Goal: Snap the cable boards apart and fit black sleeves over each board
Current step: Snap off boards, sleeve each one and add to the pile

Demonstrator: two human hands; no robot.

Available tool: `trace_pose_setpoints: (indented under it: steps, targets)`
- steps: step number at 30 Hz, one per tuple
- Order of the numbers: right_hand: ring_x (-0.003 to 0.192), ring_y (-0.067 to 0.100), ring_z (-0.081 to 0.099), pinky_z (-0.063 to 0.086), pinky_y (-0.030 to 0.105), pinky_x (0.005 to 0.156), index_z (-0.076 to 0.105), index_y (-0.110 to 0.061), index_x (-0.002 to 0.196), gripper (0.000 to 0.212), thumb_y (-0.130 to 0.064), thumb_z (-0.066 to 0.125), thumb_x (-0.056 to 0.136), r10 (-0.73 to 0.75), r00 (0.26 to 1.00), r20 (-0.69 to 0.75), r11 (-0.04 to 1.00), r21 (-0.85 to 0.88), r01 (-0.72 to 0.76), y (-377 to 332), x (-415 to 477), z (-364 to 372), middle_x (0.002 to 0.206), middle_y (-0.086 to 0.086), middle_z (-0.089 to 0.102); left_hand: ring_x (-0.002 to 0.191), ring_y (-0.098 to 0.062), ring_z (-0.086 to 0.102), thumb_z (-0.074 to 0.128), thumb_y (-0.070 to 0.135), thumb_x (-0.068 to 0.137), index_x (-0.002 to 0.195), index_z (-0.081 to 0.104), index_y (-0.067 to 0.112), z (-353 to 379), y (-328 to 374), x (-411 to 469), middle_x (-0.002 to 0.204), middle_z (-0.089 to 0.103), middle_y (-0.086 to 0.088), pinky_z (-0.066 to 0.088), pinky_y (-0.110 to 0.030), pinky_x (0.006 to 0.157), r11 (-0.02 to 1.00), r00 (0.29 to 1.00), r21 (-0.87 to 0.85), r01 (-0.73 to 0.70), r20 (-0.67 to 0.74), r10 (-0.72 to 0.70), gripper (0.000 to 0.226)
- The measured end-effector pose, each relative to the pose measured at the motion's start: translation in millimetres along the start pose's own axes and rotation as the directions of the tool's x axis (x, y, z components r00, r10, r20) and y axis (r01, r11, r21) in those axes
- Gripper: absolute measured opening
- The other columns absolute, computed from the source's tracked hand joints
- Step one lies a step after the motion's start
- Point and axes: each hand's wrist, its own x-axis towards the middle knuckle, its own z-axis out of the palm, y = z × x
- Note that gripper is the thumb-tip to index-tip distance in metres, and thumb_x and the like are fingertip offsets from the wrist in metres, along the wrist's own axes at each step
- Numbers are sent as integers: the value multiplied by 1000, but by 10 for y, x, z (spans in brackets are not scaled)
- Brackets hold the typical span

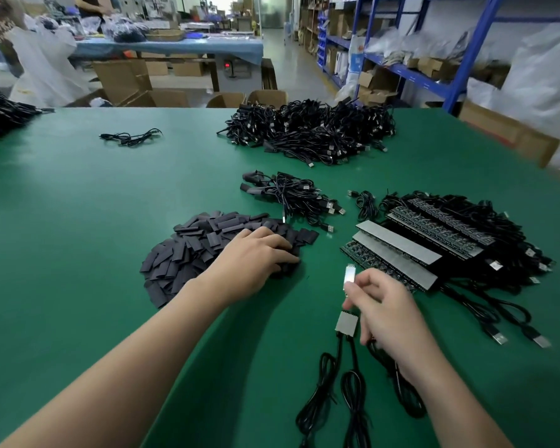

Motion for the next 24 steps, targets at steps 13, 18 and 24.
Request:
trace_pose_setpoints:
  steps: [13,18,24]
  targets:
    - [43,9,54,45,22,48,54,-31,84,18,-34,65,98,-129,925,358,937,-262,232,-93,-170,236,69,-12,65,117,-14,56,60,50,99,115,74,33,0,-62,-8,118,68,14,38,-34,94,988,980,-30,-151,-134,145,27]
    - [44,12,61,50,29,54,55,-32,82,19,-29,65,99,-168,896,412,961,-136,242,-108,-196,249,88,-9,75,100,-18,65,67,46,93,100,77,25,118,-7,-81,99,73,11,42,-35,93,991,940,10,-131,-316,127,24]
    - [46,16,52,45,29,52,59,-30,82,22,-25,61,103,-236,953,193,969,117,216,-84,-106,199,81,2,74,89,-13,69,72,37,87,96,80,18,15,239,-187,90,76,8,51,-36,90,898,793,-440,10,-543,-275,22]
